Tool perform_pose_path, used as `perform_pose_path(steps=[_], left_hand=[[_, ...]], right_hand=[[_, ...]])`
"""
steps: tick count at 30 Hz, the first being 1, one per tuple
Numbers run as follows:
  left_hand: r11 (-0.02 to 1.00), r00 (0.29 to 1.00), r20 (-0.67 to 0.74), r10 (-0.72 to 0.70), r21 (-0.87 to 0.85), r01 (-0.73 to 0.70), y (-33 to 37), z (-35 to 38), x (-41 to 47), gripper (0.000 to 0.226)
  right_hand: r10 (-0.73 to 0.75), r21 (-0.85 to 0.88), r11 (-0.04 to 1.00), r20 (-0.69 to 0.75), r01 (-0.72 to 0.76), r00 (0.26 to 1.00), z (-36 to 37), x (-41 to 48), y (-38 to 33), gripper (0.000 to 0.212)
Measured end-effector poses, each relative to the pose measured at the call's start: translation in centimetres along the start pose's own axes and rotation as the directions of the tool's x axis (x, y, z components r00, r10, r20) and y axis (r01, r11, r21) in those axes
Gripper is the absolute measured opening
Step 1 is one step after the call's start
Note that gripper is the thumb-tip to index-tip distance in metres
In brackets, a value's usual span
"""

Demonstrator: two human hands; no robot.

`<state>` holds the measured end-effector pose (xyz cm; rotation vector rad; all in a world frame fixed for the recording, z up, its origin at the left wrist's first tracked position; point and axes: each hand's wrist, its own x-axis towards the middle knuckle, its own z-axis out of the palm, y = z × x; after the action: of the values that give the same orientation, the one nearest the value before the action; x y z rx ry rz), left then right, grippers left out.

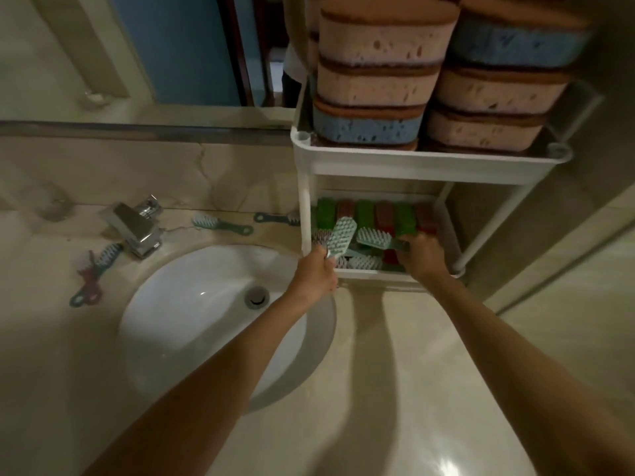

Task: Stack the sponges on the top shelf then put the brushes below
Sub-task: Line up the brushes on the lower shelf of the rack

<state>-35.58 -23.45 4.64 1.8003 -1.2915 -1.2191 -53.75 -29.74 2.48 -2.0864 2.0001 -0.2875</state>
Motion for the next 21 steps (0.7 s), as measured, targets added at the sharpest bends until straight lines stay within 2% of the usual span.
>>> perform_pose_path(steps=[5,10,13,16,21], left_hand=[[0.982,0.989,-0.043,-0.142,-0.134,0.135,0.3,1.1,1.7,0.034],[0.957,0.973,-0.069,-0.221,-0.210,0.202,0.3,1.5,2.5,0.034],[0.944,0.965,-0.095,-0.244,-0.252,0.214,0.3,1.4,2.7,0.033],[0.939,0.961,-0.118,-0.249,-0.275,0.209,0.6,1.6,2.8,0.032],[0.935,0.971,-0.061,-0.231,-0.289,0.205,1.8,2.5,2.7,0.024]], right_hand=[[-0.030,0.004,1.000,0.145,0.030,0.989,0.5,2.4,0.7,0.036],[-0.117,0.074,0.992,0.196,0.104,0.974,1.4,3.2,0.4,0.036],[-0.147,0.116,0.986,0.249,0.121,0.957,1.7,3.4,-0.2,0.040],[-0.136,0.228,0.971,0.274,0.074,0.952,1.7,3.5,-0.4,0.043],[-0.114,0.310,0.950,0.260,0.029,0.959,2.0,3.3,-0.5,0.037]])
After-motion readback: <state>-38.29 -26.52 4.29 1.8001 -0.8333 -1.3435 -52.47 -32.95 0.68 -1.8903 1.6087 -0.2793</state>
